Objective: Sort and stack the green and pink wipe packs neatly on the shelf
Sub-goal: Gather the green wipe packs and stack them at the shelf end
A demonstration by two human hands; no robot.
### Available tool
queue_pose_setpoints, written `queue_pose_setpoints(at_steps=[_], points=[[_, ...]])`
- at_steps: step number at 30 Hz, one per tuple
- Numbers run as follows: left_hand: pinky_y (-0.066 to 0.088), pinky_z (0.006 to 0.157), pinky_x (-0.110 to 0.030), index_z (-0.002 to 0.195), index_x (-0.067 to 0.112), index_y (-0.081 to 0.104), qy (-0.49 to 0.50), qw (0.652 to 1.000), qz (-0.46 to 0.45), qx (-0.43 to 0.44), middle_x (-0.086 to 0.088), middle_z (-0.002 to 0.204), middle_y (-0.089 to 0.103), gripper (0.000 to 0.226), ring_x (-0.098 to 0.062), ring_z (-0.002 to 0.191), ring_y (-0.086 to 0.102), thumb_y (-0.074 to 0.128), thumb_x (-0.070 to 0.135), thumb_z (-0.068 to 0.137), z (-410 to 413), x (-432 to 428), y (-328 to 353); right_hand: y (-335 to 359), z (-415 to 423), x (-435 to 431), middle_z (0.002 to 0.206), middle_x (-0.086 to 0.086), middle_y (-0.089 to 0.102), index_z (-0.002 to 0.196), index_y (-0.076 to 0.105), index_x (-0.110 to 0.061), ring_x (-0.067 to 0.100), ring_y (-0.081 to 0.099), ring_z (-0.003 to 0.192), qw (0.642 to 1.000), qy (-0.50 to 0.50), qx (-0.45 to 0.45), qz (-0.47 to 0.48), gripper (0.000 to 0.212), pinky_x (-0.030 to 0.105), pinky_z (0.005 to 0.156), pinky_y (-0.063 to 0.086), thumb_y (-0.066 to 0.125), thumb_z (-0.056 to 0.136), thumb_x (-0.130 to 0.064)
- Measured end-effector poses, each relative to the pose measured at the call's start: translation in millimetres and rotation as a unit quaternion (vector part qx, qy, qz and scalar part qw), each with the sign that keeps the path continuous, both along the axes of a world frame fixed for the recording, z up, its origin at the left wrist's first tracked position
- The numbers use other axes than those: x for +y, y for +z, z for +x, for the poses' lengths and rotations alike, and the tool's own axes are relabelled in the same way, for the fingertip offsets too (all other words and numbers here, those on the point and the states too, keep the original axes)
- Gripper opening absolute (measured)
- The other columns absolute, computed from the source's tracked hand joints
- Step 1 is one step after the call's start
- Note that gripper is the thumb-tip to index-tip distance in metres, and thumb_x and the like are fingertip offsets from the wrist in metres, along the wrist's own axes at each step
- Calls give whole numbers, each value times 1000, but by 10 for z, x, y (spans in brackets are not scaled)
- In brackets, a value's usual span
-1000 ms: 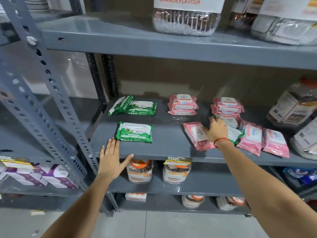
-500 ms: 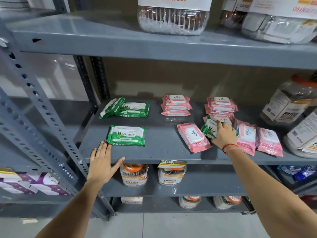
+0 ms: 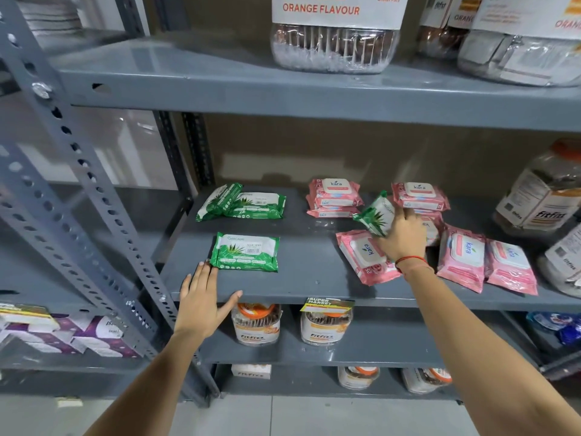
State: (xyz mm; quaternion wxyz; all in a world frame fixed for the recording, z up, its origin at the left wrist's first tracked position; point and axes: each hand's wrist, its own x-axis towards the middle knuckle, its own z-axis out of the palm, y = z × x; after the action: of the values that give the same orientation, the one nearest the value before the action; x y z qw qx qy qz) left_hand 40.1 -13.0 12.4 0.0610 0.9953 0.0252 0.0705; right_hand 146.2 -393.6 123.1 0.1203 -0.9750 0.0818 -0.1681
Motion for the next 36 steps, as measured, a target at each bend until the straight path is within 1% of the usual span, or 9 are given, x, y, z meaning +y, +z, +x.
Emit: queue_pose_setpoints(at_steps=[4,8,12,16,20,25,30,33,36], points=[[11,116,-44,142,2,28,5,1000,7,8,-16,152,27,109,-25,143,14,-6,79,74,-2,-22,17,0,-26,550,122,18,54,124,48,-5,36,50,111,999,50,16,2,76,41,86,44,77,67,-46],[5,116,-41,145,5,20,9,1000,17,22,-12,155,18,109,-22,144,6,-9,79,71,-1,-22,35,-50,-78,1149,128,15,51,132,42,-7,32,46,117,990,129,50,10,82,41,94,42,75,68,-48],[3,116,-41,146,6,18,12,999,15,26,-12,156,16,112,-22,144,5,-13,81,69,12,-9,35,-92,-141,1683,123,14,54,128,47,-5,31,48,115,979,186,69,35,80,39,93,44,72,70,-54],[4,116,-41,145,5,19,15,999,5,28,-14,155,17,114,-23,144,8,-15,81,67,27,7,11,-119,-203,2105,124,17,54,127,48,-1,33,46,119,970,206,100,86,78,43,94,46,66,76,-56],[4,116,-42,145,5,20,12,999,-10,29,-14,155,17,114,-23,144,7,-13,82,68,37,15,-8,-137,-222,2349,123,17,54,121,51,0,33,46,118,971,202,107,68,74,43,92,47,59,79,-61],[3,115,-43,145,5,21,4,999,-33,20,-15,155,17,113,-24,144,6,-10,82,69,32,13,-4,-46,-183,2304,131,16,50,128,48,-2,33,43,124,973,194,124,31,92,46,97,41,53,73,-75],[4,115,-43,145,5,22,6,999,-32,14,-14,155,18,109,-24,144,8,-4,82,71,36,13,-10,77,-142,2335,137,17,45,134,41,-4,34,38,128,958,204,198,28,87,46,100,41,62,75,-65],[5,116,-42,145,5,22,9,1000,-19,15,-13,155,18,102,-24,144,9,3,77,74,41,8,-24,135,-102,2396,133,17,47,124,50,-7,35,38,127,950,209,231,7,73,44,99,40,65,76,-60],[4,116,-41,145,5,21,8,1000,-15,13,-13,155,17,109,-24,144,8,-6,81,71,39,11,-26,188,-21,2435,133,16,47,123,50,-8,37,35,129,935,236,264,-21,67,45,102,40,67,78,-53]])
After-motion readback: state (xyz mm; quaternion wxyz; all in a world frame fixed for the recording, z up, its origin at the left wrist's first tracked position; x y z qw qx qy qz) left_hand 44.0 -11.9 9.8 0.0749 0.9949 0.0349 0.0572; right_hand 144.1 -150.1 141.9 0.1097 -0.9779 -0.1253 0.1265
